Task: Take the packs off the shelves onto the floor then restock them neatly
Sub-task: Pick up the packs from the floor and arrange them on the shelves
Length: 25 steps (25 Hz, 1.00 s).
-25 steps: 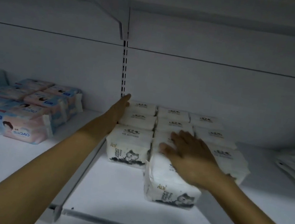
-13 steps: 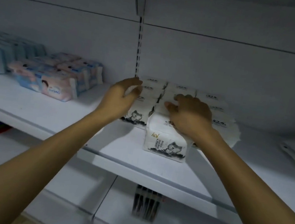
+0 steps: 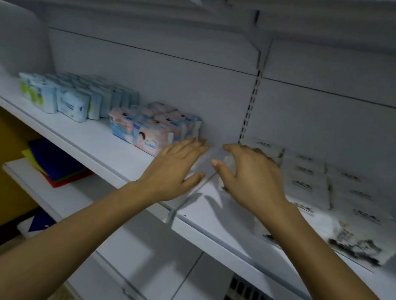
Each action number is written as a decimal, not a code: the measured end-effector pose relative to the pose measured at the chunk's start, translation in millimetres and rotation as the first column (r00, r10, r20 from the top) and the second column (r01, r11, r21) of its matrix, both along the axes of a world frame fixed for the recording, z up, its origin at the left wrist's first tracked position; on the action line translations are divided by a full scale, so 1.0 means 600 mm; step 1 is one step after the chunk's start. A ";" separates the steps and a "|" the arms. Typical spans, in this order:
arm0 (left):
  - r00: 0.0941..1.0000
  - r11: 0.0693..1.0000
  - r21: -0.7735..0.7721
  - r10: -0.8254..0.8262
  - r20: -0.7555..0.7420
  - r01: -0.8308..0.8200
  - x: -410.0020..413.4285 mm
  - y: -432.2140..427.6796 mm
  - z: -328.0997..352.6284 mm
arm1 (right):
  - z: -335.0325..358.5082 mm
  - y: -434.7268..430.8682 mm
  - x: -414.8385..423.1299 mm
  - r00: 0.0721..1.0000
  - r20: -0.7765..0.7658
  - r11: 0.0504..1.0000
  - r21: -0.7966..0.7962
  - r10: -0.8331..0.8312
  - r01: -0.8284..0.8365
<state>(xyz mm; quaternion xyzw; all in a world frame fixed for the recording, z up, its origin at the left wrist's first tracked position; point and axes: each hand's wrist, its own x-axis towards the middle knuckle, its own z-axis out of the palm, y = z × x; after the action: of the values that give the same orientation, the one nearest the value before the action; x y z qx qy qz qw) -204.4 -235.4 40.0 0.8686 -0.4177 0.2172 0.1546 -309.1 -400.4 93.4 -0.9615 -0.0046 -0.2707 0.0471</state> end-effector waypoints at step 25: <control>0.967 0.981 -0.191 -0.004 -0.253 -0.046 0.472 0.288 -0.052 | -0.070 0.299 0.399 0.987 0.149 0.985 0.170 -0.066 0.040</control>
<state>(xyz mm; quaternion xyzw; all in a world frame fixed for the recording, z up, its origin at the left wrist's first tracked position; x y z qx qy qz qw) 78.6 -62.6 8.9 0.8742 -0.3621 0.1464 0.2886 -69.5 -221.1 51.5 -0.9302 0.0400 -0.3448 0.1195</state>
